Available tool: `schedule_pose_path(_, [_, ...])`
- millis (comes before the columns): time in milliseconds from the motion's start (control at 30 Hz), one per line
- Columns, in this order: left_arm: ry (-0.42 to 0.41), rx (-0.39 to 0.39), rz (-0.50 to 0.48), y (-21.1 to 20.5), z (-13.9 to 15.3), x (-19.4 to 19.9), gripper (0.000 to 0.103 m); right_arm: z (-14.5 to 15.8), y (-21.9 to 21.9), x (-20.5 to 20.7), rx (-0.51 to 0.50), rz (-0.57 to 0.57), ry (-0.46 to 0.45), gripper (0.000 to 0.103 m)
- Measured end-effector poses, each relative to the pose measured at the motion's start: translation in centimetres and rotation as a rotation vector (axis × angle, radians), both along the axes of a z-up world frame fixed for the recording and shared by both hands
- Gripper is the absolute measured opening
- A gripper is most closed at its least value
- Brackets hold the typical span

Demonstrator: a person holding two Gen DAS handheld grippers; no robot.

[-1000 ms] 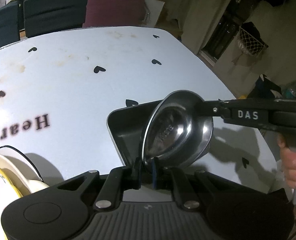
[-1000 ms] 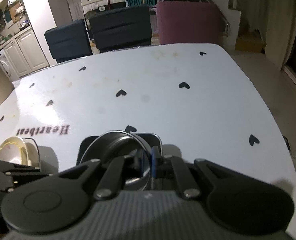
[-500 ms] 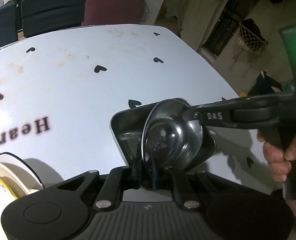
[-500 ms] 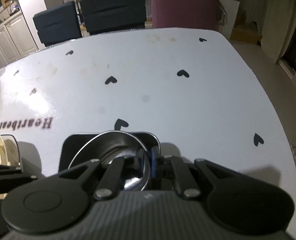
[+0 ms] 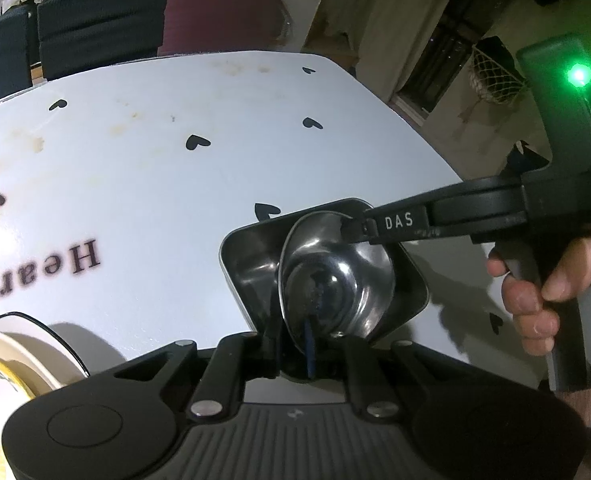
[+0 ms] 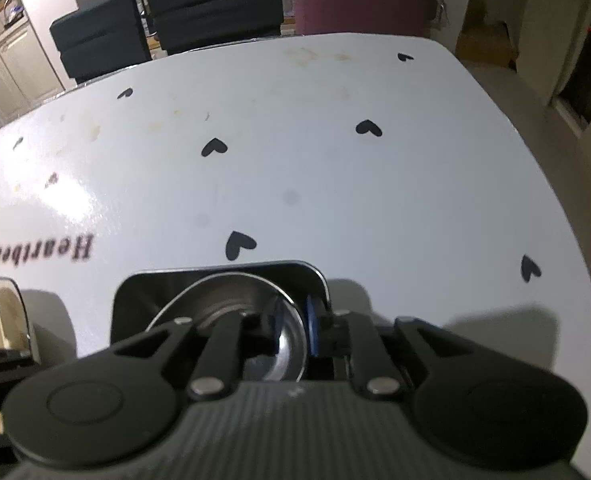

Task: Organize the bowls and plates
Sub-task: 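Lower the round stainless bowl into the stacked stainless trays with both grippers, then grip the tray stack rim with the left gripper while the right gripper grips it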

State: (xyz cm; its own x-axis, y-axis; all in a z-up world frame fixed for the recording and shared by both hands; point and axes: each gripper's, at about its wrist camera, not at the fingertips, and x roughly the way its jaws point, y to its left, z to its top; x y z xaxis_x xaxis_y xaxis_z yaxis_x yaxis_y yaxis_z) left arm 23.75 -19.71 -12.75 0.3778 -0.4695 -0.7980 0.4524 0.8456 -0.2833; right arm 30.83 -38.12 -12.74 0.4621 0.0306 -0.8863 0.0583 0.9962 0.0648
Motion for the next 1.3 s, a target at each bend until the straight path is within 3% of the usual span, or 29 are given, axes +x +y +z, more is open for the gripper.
schedule_pose_path(133, [-0.004,0.003,-0.012,0.0,0.2,-0.1,0.016,0.0,-0.5,0.4,0.035,-0.01,0.008,0.018])
schedule_pose_path(400, [-0.03,-0.001,-0.035,0.1,1.0,-0.6,0.04,0.6,-0.7,0.0,0.038,-0.008,-0.015,0.023])
schedule_pose_path(567, [-0.057,-0.02,0.0,1.2,2.1,-0.3,0.04,1.5,-1.4,-0.2,0.082,-0.004,-0.044,0.032])
schedule_pose_path(767, [-0.058,-0.035,0.099,2.5,2.3,1.3,0.04,2.6,-3.4,-1.2,0.111,-0.015,-0.087,0.033])
schedule_pose_path(900, [-0.011,-0.029,0.159,3.1,1.2,2.5,0.038,2.2,-5.2,-1.9,0.132,-0.019,-0.073,0.021])
schedule_pose_path(1100, [0.039,-0.005,0.171,2.8,-0.1,3.1,0.036,1.6,-6.1,-3.0,0.129,0.035,-0.036,0.02])
schedule_pose_path(1300, [0.04,0.016,0.156,2.3,-0.5,3.0,0.031,0.9,-5.1,-2.8,0.1,0.104,0.005,0.02])
